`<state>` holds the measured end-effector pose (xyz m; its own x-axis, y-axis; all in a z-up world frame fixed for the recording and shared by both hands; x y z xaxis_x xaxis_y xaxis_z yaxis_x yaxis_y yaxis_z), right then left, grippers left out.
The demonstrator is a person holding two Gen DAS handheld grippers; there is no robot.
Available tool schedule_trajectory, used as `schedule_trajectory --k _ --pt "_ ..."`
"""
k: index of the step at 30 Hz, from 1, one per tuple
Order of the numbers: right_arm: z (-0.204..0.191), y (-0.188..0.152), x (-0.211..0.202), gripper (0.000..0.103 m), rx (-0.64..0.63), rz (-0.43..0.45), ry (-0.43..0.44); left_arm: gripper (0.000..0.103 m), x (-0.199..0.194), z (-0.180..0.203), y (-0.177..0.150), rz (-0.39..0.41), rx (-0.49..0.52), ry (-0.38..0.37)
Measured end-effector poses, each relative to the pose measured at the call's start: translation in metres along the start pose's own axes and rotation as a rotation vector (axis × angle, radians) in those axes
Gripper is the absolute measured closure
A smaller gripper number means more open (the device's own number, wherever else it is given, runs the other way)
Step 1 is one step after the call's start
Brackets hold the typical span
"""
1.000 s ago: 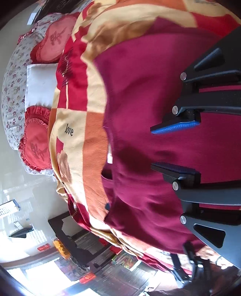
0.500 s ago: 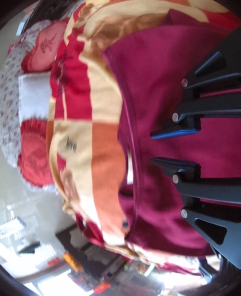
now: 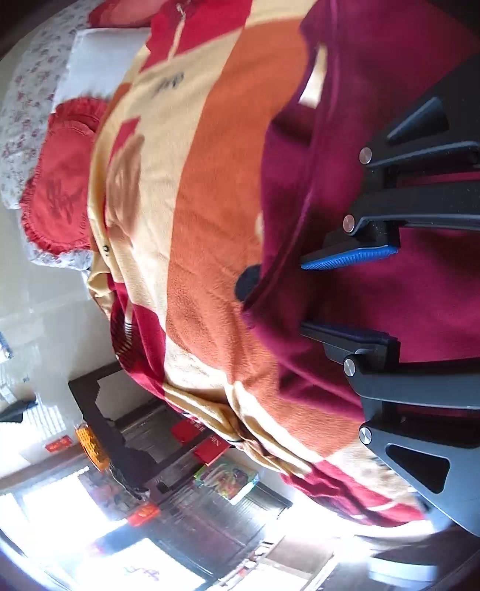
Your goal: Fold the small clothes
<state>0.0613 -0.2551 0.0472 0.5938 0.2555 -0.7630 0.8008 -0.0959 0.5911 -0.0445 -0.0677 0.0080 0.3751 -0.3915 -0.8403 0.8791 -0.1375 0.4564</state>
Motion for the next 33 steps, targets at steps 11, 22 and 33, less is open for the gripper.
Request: schedule_trajectory --k 11,22,33 --pt "-0.002 0.008 0.024 0.093 0.041 -0.057 -0.031 0.013 0.0 -0.001 0.001 0.006 -0.004 -0.022" --pt "-0.049 -0.002 0.02 0.082 -0.082 -0.127 0.017 0.012 -0.004 -0.001 -0.006 0.008 -0.003 -0.034" --pt "-0.038 0.014 0.029 0.087 -0.08 -0.086 -0.067 0.012 -0.011 -0.01 -0.013 0.018 -0.023 -0.076"
Point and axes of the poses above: each gripper's, at about its wrist camera, not at the fingertips, and x roughly the way its jaws point, z to its right, y to its top, the point moved 2 cm from there along x, roughly the way its jaws point, and after that the axes turned 2 degrees about -y, right-handed, at the moved point
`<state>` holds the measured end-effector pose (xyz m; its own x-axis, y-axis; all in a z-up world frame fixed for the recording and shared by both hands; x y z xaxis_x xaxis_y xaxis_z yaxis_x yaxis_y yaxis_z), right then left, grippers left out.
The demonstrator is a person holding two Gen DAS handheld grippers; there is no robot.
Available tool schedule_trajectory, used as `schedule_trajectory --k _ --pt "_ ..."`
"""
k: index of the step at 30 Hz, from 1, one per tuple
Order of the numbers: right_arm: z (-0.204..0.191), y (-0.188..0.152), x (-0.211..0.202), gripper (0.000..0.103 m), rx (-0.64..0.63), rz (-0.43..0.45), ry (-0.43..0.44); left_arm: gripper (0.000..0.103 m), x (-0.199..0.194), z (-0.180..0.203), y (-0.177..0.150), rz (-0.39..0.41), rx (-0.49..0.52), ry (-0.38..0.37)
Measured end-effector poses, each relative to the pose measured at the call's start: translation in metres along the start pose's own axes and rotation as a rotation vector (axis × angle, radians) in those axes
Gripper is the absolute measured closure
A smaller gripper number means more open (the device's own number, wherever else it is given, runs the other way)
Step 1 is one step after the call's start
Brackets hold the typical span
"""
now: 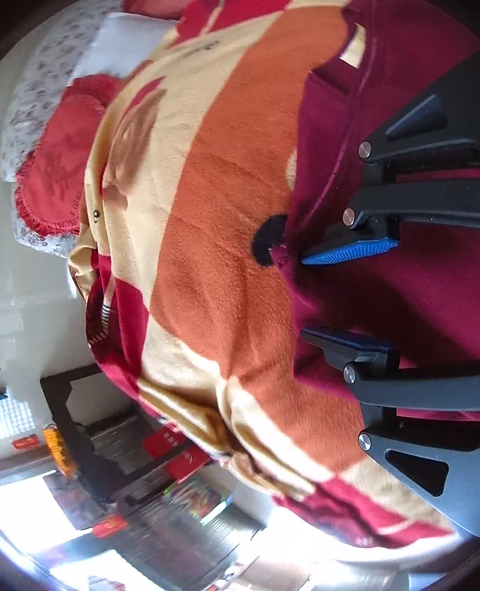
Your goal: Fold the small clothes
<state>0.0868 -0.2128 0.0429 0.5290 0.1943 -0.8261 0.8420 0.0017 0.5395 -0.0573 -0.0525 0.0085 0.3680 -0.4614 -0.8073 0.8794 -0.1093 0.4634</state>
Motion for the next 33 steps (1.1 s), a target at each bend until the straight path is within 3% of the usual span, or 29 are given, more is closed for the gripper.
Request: schedule_trajectory --k 5,10,13,15,17,18,19,20,27,29,30,31,33 --pt "-0.014 -0.005 0.003 0.064 -0.004 -0.151 0.061 0.01 0.0 0.003 -0.003 0.011 0.004 0.005" --pt "-0.049 -0.005 0.018 0.048 -0.115 -0.189 -0.006 0.01 0.0 0.004 -0.005 0.006 -0.005 -0.006" --pt "-0.06 -0.007 0.03 0.047 -0.168 -0.209 -0.06 0.01 0.001 -0.001 -0.002 0.005 -0.004 -0.005" --pt "-0.062 -0.009 0.03 0.053 -0.19 -0.18 -0.076 0.01 0.001 -0.002 -0.001 0.006 -0.002 -0.001" --pt "-0.056 -0.012 0.025 0.079 -0.187 -0.146 -0.104 0.009 0.002 0.0 0.001 0.006 0.001 0.005" --pt "-0.053 -0.014 0.019 0.085 -0.177 -0.131 -0.078 0.009 0.002 0.001 0.002 0.007 0.004 0.01" --pt "-0.048 -0.015 0.013 0.099 -0.156 -0.122 -0.052 0.009 0.002 0.004 0.003 0.007 0.003 0.014" --pt "-0.042 -0.016 0.007 0.103 -0.129 -0.116 -0.024 0.009 0.001 0.006 0.005 0.01 0.002 0.018" --pt "0.014 -0.019 -0.053 0.103 0.076 -0.026 0.167 0.01 -0.001 0.018 0.02 0.054 -0.007 -0.02" --pt "0.025 -0.022 -0.06 0.103 0.11 -0.021 0.197 0.029 0.0 0.025 0.023 0.06 0.01 -0.055" --pt "0.031 -0.025 -0.063 0.103 0.127 -0.021 0.209 0.055 0.002 0.03 0.025 0.036 0.015 -0.089" --pt "0.036 -0.027 -0.065 0.103 0.138 -0.022 0.211 0.066 0.003 0.032 0.025 0.025 0.015 -0.104" --pt "0.037 -0.028 -0.062 0.103 0.156 -0.028 0.208 0.073 0.001 0.037 0.025 0.039 0.017 -0.114"
Point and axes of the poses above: each gripper's, at about its wrist camera, not at the fingertips, and x roughly the way its jaws point, z to its right, y to its top, the point moved 2 cm from there along x, roughly the way its jaws point, and after that the axes turned 2 degrees about -y, right-handed, at the moved point
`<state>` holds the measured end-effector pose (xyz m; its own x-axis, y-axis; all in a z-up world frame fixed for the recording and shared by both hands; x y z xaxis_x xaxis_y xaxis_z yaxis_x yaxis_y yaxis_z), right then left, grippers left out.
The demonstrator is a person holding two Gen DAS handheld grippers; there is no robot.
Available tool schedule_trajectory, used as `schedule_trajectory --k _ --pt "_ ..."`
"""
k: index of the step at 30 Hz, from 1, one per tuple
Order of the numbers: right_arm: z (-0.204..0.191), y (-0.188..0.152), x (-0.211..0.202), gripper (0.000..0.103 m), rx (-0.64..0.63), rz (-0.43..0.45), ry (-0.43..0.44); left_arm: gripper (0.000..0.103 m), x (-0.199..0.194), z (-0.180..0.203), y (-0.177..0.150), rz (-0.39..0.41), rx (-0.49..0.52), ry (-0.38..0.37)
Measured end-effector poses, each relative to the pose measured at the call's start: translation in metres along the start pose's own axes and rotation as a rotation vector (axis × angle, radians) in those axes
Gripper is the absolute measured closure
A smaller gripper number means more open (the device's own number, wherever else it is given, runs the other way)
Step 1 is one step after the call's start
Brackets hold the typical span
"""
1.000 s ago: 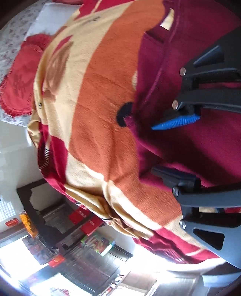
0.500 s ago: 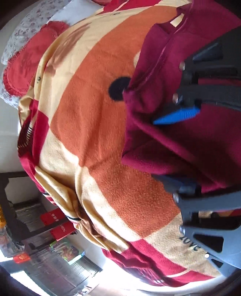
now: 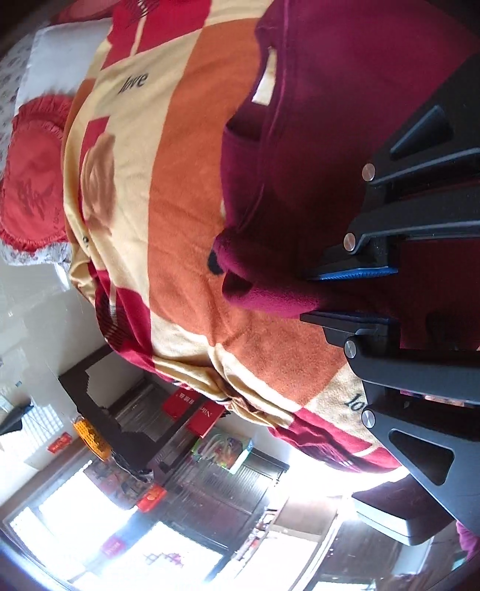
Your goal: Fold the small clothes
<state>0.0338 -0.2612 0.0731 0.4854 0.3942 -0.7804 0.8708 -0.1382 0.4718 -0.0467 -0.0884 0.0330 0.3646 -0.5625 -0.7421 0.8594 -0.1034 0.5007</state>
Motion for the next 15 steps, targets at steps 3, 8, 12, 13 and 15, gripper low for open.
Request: schedule_trajectory --k 3,8,12,13,15 --pt "0.005 0.002 0.001 0.096 0.015 -0.009 0.004 0.077 -0.002 0.004 -0.001 0.006 0.007 -0.004" --pt "-0.005 0.01 0.004 0.058 0.031 0.015 0.029 0.079 -0.002 0.004 0.001 0.006 -0.001 -0.013" --pt "-0.026 0.015 0.03 0.058 -0.026 -0.046 -0.009 0.079 -0.005 0.0 -0.002 0.005 0.004 -0.01" --pt "-0.029 0.015 0.037 0.058 -0.04 -0.063 -0.013 0.079 -0.005 0.0 -0.002 0.004 0.006 -0.006" --pt "-0.035 0.012 0.053 0.058 -0.066 -0.109 -0.052 0.079 -0.006 0.001 -0.003 0.0 0.007 0.002"
Point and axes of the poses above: each gripper's, at about its wrist camera, not at the fingertips, and x roughly the way its jaws point, z to its right, y to its top, the point moved 2 cm from there along x, roughly the way its jaws point, and after that the axes turned 2 degrees about -y, right-handed, at the moved point
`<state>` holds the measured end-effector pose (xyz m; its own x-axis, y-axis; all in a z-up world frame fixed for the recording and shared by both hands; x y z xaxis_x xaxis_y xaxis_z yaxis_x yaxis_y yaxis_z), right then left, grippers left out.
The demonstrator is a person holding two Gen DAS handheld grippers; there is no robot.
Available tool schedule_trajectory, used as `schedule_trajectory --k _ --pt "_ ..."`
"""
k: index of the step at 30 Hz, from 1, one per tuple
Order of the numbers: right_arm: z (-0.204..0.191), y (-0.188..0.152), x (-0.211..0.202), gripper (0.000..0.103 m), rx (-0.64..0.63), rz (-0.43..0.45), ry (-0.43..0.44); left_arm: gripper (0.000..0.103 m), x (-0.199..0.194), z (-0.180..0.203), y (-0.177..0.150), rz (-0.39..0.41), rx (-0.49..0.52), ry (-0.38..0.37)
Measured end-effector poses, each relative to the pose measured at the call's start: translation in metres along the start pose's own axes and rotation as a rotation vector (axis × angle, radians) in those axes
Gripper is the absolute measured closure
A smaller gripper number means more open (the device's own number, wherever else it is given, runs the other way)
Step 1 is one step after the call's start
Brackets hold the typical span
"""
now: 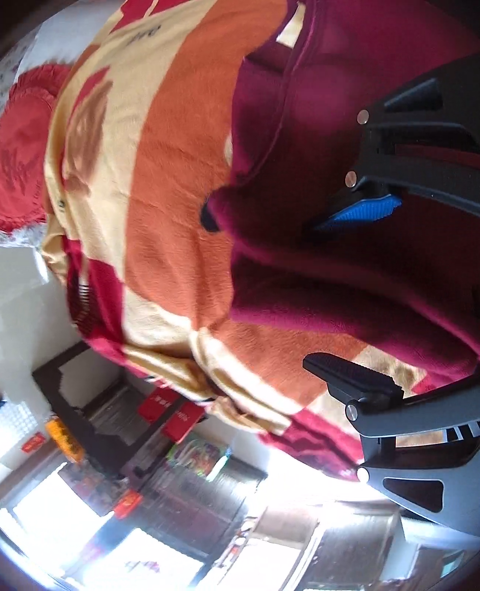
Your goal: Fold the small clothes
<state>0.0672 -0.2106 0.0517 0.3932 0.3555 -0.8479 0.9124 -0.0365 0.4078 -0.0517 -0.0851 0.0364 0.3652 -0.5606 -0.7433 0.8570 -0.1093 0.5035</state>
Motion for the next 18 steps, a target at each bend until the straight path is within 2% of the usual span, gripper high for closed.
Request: schedule_trajectory --k 1,2,4,6,11,18 --pt "-0.001 -0.001 0.005 0.069 -0.013 -0.016 -0.039 0.08 -0.002 0.001 -0.002 -0.002 0.0 0.002" --pt "-0.001 -0.003 0.007 0.088 -0.027 -0.015 -0.085 0.081 -0.005 0.002 -0.001 -0.002 0.0 0.0" --pt "0.002 -0.008 -0.004 0.1 -0.036 0.036 -0.09 0.081 -0.013 0.007 -0.005 -0.002 0.008 -0.012" --pt "0.007 -0.012 -0.021 0.103 -0.039 0.079 -0.081 0.082 -0.021 0.017 -0.003 0.002 0.03 -0.023" --pt "0.027 -0.021 -0.079 0.103 -0.055 0.183 -0.09 0.082 -0.034 0.066 0.009 0.014 0.115 -0.082" --pt "0.091 -0.044 -0.156 0.103 0.029 0.28 -0.133 0.082 -0.017 0.151 0.004 -0.01 0.25 -0.133"
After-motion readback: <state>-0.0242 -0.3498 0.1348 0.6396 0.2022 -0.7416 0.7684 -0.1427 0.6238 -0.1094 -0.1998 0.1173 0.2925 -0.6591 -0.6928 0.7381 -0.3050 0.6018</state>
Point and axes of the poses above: each gripper's, at about its wrist camera, not at the fingertips, and x roughly the way its jaws point, z to its right, y to its top, the point moved 2 cm from there along x, roughly the way its jaws point, and after that the axes turned 2 degrees about -y, right-handed, at the moved point
